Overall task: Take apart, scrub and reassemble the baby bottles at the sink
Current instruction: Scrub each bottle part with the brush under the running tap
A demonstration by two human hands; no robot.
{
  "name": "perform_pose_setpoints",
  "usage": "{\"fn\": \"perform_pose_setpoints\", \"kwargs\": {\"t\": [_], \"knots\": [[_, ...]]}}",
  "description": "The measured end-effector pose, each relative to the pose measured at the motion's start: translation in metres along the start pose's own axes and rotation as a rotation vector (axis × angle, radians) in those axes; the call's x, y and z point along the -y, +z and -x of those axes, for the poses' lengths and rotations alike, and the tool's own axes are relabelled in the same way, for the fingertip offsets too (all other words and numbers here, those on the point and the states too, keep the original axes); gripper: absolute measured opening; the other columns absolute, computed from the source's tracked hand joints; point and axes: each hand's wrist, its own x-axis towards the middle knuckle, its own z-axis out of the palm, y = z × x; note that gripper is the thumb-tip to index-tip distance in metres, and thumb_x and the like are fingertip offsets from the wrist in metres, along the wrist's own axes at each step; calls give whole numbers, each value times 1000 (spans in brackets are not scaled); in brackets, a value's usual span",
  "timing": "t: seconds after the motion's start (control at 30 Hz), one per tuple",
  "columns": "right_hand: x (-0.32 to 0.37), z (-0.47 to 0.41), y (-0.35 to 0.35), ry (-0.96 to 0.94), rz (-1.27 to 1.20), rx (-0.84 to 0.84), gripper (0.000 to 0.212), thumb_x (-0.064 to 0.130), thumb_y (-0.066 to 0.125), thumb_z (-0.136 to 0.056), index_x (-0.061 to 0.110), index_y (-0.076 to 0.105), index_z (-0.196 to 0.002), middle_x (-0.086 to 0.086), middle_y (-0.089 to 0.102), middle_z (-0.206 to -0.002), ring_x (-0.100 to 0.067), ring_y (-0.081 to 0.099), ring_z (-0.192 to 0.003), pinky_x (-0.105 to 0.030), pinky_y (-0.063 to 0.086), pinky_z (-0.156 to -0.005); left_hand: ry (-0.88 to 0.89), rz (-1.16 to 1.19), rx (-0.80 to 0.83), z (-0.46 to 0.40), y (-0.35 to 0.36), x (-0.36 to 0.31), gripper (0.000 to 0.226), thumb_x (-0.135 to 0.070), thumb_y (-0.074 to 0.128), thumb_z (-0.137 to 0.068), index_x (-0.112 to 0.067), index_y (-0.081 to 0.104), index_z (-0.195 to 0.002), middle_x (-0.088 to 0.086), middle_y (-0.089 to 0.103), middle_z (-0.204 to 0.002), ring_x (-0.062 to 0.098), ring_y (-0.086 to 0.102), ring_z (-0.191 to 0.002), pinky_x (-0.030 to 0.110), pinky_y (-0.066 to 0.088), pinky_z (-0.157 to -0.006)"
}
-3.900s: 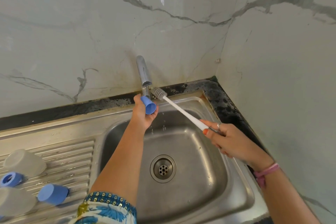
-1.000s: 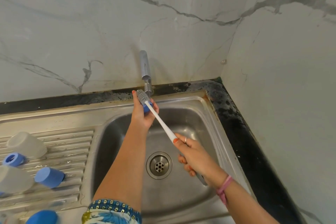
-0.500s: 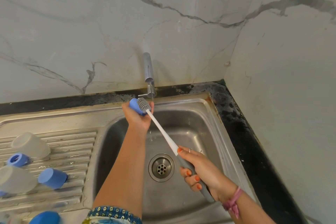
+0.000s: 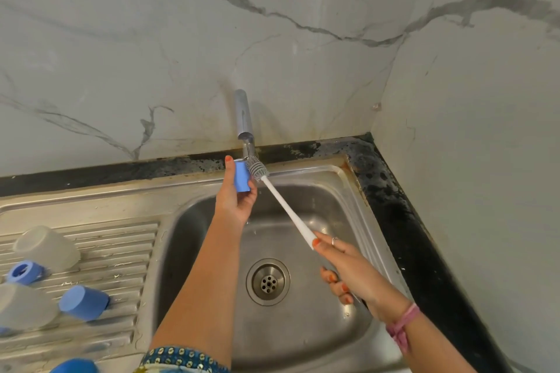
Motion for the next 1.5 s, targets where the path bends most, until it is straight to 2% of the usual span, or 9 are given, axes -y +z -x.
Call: {"fn": "perform_pose_setpoints", "kwargs": {"t": [0.47,0.67,0.8,0.87,1.0,1.1,1.23,1.37,1.5], "knots": [[15,-14,8,-160,310,-169,24,40,43,-101,56,42,-118,13,39,-48,-2,34,-37,-21,30,-37,6,-4,-77,4,6,12,50,-36,74,-83,-9,57,-121,16,60,-117,17,63,-90,19,54,-54],[7,-21,22,-222,445,-185,38,43,42,-100,45,44,-137,13,40,-52,0,36,-37,-18,31,-37,30,21,-153,-3,7,-1,43,-31,74,-84,-8,57,-116,14,56,-107,17,60,-83,22,55,-59],[-1,-17,23,-220,386,-172,25,44,40,-100,69,45,-103,12,40,-55,1,35,-36,-18,31,-37,-15,-73,-164,-6,6,-3,36,-24,72,-85,-5,55,-112,14,57,-106,19,59,-86,22,52,-60],[7,-23,20,-214,342,-188,29,41,41,-101,67,48,-91,9,40,-56,0,34,-36,-21,31,-36,-33,-137,-158,-4,7,4,26,-21,71,-85,-7,56,-102,13,55,-100,17,56,-81,20,50,-58],[7,-24,20,-251,517,-196,37,44,40,-101,45,44,-138,13,41,-52,1,38,-38,-17,33,-39,-6,-126,-166,-6,11,-2,20,-17,67,-87,-9,54,-100,9,56,-94,14,55,-78,21,49,-65],[3,-22,14,-234,571,-181,41,45,40,-100,41,42,-141,12,43,-54,0,38,-40,-16,34,-41,4,-122,-130,-7,10,-9,24,-14,67,-89,-8,55,-109,11,63,-99,20,63,-87,30,53,-84],[13,-36,7,-189,519,-215,41,41,40,-101,38,41,-143,9,43,-60,-1,38,-44,-17,34,-40,-28,-57,15,5,13,4,23,-6,49,-90,-7,51,-113,15,58,-100,26,61,-88,39,51,-89],[-1,-31,25,-261,602,-227,43,49,40,-99,42,41,-141,11,51,-61,4,46,-42,-14,34,-40,-31,-18,18,0,21,2,14,-21,40,-92,-13,51,-95,6,48,-82,17,49,-71,28,45,-72],[0,-40,22,-280,609,-295,39,48,38,-99,43,45,-138,10,51,-63,4,47,-46,-14,36,-43,-40,-77,10,-1,25,8,46,-58,59,-87,-17,59,-108,3,60,-87,15,58,-80,30,51,-86]]}}
